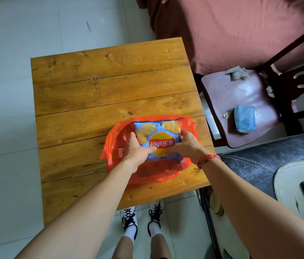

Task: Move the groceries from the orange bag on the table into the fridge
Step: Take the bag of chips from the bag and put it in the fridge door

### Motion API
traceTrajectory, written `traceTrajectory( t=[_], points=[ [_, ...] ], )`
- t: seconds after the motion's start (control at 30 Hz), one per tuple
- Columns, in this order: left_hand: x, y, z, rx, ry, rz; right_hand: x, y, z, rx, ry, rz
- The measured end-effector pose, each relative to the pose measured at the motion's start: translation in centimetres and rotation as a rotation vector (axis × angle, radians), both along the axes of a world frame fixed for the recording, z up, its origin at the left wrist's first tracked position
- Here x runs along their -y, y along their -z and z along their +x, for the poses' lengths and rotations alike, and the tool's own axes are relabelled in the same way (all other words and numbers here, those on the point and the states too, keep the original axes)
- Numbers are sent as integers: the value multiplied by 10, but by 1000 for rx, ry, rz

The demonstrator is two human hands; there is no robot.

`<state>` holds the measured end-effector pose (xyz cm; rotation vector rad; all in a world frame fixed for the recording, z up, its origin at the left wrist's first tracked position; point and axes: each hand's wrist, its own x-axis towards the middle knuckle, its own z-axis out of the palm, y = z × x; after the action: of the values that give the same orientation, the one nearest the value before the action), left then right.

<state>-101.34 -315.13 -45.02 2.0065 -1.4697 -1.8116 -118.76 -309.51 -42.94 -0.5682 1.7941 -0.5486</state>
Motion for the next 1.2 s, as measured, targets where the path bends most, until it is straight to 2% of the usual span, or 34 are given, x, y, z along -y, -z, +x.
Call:
traceTrajectory(
  t=[0.13, 0.57, 0.73, 1.0, 1.2],
  points=[
    [-4, -26, 10, -16, 31, -134, -9, -19, 10, 43, 29, -98],
    [1, -137, 60, -98, -25, -354, -8, -125, 49, 159, 37, -326],
    [10, -202, 70, -225, -57, -470, 6, -184, 53, 130, 27, -470],
    [30, -336, 66, -486, -17, -700, 19, -322, 45, 86, -25, -731],
    [37, -423, 66, -683, 50, -694, 12, -418, 41, 57, -31, -884]
  ],
)
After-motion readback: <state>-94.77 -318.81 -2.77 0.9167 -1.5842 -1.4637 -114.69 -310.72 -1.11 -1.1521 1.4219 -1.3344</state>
